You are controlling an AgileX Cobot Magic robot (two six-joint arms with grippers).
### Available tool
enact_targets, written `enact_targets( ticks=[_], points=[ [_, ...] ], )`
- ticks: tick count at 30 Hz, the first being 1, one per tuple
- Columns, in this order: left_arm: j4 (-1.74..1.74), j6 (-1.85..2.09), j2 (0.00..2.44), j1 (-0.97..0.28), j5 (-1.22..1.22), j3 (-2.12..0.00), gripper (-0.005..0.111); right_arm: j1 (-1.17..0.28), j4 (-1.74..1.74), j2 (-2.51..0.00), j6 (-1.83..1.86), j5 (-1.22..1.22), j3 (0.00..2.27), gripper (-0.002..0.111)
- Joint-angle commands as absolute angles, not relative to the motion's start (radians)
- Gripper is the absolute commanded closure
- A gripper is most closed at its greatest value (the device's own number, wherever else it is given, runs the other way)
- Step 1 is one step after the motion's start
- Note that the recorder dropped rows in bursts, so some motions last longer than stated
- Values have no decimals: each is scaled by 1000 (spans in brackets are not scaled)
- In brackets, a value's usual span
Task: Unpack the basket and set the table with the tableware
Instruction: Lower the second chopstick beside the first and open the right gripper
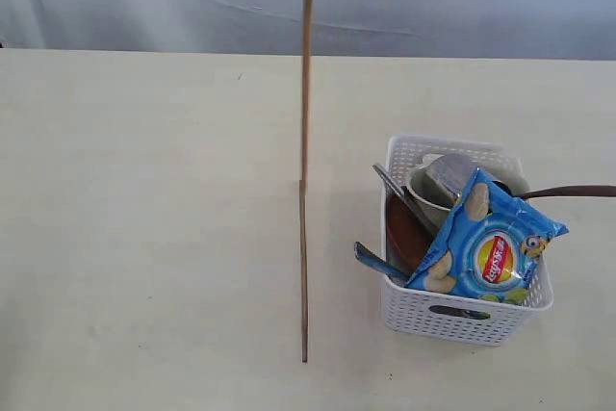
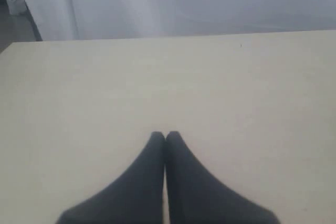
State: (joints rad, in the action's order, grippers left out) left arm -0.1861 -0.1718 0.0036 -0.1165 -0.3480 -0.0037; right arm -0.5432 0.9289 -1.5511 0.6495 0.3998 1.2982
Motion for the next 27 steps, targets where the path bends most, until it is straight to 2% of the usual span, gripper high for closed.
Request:
enact_targets(
  ticks=[1,8,16,27],
  points=[
    [-179,-180,0,-123,-343,0,107,-627,935,-1595,510,367,1302,109],
    [-179,-180,0,-123,-343,0,107,-656,770,-1746,293,527,1396,109],
    [-179,-180,0,-123,-343,0,107,-656,187,-1886,-303,799,1605,109],
    [-179,-180,0,-123,-343,0,107,-723,66,-2031,-458,846,1617,109]
  ],
)
